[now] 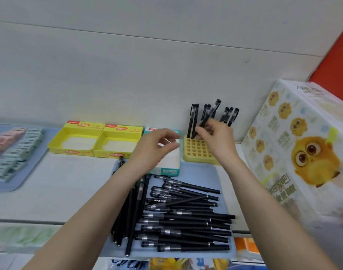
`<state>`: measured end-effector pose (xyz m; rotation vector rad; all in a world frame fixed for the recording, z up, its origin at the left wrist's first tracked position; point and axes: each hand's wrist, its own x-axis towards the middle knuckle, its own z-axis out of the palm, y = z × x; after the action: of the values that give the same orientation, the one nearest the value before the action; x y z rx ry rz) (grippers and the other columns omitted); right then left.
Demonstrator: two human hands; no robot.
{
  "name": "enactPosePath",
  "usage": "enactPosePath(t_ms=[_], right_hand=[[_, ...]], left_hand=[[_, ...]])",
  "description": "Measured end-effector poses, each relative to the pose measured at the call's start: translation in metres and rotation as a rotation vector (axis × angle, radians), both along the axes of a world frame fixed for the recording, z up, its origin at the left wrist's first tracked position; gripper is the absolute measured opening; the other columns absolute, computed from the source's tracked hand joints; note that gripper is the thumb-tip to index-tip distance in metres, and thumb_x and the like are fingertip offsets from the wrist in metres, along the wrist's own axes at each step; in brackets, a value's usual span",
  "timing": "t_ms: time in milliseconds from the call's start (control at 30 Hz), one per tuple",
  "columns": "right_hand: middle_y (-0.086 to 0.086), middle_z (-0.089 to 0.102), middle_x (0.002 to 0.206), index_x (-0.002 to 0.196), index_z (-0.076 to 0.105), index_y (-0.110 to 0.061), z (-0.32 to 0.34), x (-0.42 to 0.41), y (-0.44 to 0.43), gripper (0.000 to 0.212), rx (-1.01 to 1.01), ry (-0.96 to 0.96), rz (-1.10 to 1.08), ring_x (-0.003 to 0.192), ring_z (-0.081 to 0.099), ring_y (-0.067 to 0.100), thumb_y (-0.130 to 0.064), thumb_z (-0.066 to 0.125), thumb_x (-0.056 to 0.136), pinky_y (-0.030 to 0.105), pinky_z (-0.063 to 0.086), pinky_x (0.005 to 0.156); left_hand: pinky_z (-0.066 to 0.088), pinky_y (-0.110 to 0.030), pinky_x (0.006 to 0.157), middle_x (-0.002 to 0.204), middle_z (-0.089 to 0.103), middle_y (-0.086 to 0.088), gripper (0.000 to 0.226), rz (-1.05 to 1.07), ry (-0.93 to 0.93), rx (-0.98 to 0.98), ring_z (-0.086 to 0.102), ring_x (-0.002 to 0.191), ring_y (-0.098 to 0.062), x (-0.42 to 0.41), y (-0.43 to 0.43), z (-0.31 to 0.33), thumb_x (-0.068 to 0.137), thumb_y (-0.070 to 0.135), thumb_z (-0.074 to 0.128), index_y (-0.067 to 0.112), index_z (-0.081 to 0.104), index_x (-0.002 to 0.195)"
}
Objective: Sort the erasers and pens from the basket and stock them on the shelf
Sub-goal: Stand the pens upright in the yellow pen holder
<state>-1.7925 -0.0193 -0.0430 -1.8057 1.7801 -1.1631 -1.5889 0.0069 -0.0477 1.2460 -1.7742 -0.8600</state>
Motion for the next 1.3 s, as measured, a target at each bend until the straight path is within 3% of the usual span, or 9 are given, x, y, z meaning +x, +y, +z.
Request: enactPosePath(t_ms=[200, 433, 733, 833, 933, 1033, 1133, 1233, 1300], right_hand=[[-0.003, 0.071, 0.069, 0.081, 0.066, -0.010, -0.019, 0.012, -0.015, 0.020, 0.050, 0.085, 0.005, 0.071, 0.068, 0.015, -0.028, 0.065, 0.090, 0.040, 0.056, 0.076], [0.002, 0.067, 0.066, 0.073, 0.063, -0.012, -0.016, 0.015, -0.021, 0.022, 0.031, 0.174, -0.026, 0.068, 0.065, 0.018, -0.026, 0.068, 0.089, 0.028, 0.048, 0.066], [0.001, 0.059, 0.060, 0.065, 0.062, -0.009, -0.020, 0.023, -0.011, 0.036, 0.148, 0.296, -0.062, 0.066, 0.057, 0.021, -0.035, 0.069, 0.089, 0.028, 0.033, 0.056], [0.004, 0.068, 0.075, 0.083, 0.071, -0.008, -0.008, 0.024, 0.003, 0.033, 0.123, 0.303, -0.079, 0.076, 0.061, 0.020, -0.040, 0.066, 0.089, 0.027, 0.034, 0.061], [-0.004, 0.070, 0.093, 0.102, 0.072, -0.019, 0.014, 0.024, 0.044, 0.033, 0.202, 0.285, 0.001, 0.088, 0.063, 0.013, -0.047, 0.068, 0.085, 0.030, 0.049, 0.077], [-0.005, 0.065, 0.116, 0.126, 0.061, -0.022, 0.027, 0.032, 0.104, 0.067, 0.436, 0.345, 0.162, 0.104, 0.060, 0.012, -0.063, 0.071, 0.073, 0.029, 0.049, 0.088], [-0.006, 0.041, 0.151, 0.150, 0.033, -0.024, 0.029, 0.041, 0.144, 0.098, 0.703, 0.473, 0.330, 0.133, 0.044, 0.015, -0.065, 0.072, 0.070, 0.029, 0.037, 0.104], [-0.002, 0.048, 0.145, 0.143, 0.039, -0.020, 0.025, 0.045, 0.153, 0.079, 0.744, 0.544, 0.360, 0.127, 0.048, 0.017, -0.049, 0.074, 0.079, 0.025, 0.039, 0.096], [0.001, 0.050, 0.142, 0.141, 0.042, -0.018, 0.021, 0.046, 0.150, 0.069, 0.718, 0.559, 0.330, 0.124, 0.050, 0.019, -0.043, 0.070, 0.084, 0.029, 0.042, 0.098]], left_hand=[[0.047, -0.027, 0.087, 0.100, 0.068, 0.011, 0.020, -0.107, -0.384, -0.087, 0.060, 0.095, -0.003, 0.027, 0.014, -0.017, 0.086, 0.025, 0.071, 0.029, 0.070, 0.106], [0.049, -0.037, 0.082, 0.098, 0.069, 0.007, 0.015, -0.084, -0.410, -0.119, 0.062, 0.091, -0.010, 0.028, 0.026, -0.020, 0.093, 0.030, 0.061, 0.026, 0.073, 0.101], [0.045, -0.031, 0.080, 0.104, 0.068, 0.001, 0.017, -0.092, -0.514, -0.224, 0.059, 0.099, -0.019, 0.033, 0.039, -0.022, 0.093, 0.026, 0.061, 0.023, 0.074, 0.103], [0.037, -0.025, 0.081, 0.107, 0.064, -0.001, 0.019, -0.050, -0.494, -0.281, 0.054, 0.103, -0.020, 0.039, 0.047, -0.023, 0.093, 0.022, 0.061, 0.021, 0.072, 0.108], [0.034, -0.023, 0.079, 0.107, 0.064, 0.000, 0.019, -0.019, -0.479, -0.336, 0.054, 0.103, -0.019, 0.051, 0.061, -0.028, 0.094, 0.022, 0.060, 0.020, 0.071, 0.109], [0.029, -0.021, 0.079, 0.106, 0.064, -0.001, 0.020, -0.005, -0.480, -0.362, 0.053, 0.103, -0.022, 0.059, 0.075, -0.038, 0.093, 0.020, 0.061, 0.017, 0.071, 0.110], [0.030, -0.021, 0.088, 0.113, 0.063, -0.002, 0.025, -0.021, -0.504, -0.365, 0.052, 0.109, -0.024, 0.058, 0.081, -0.043, 0.094, 0.018, 0.059, 0.015, 0.068, 0.117], [0.036, -0.029, 0.095, 0.121, 0.059, -0.002, 0.031, -0.022, -0.491, -0.343, 0.050, 0.115, -0.022, 0.053, 0.084, -0.040, 0.095, 0.020, 0.056, 0.016, 0.063, 0.125], [0.037, -0.031, 0.097, 0.123, 0.058, -0.003, 0.032, -0.009, -0.471, -0.326, 0.048, 0.116, -0.022, 0.050, 0.086, -0.037, 0.095, 0.019, 0.056, 0.016, 0.061, 0.127]])
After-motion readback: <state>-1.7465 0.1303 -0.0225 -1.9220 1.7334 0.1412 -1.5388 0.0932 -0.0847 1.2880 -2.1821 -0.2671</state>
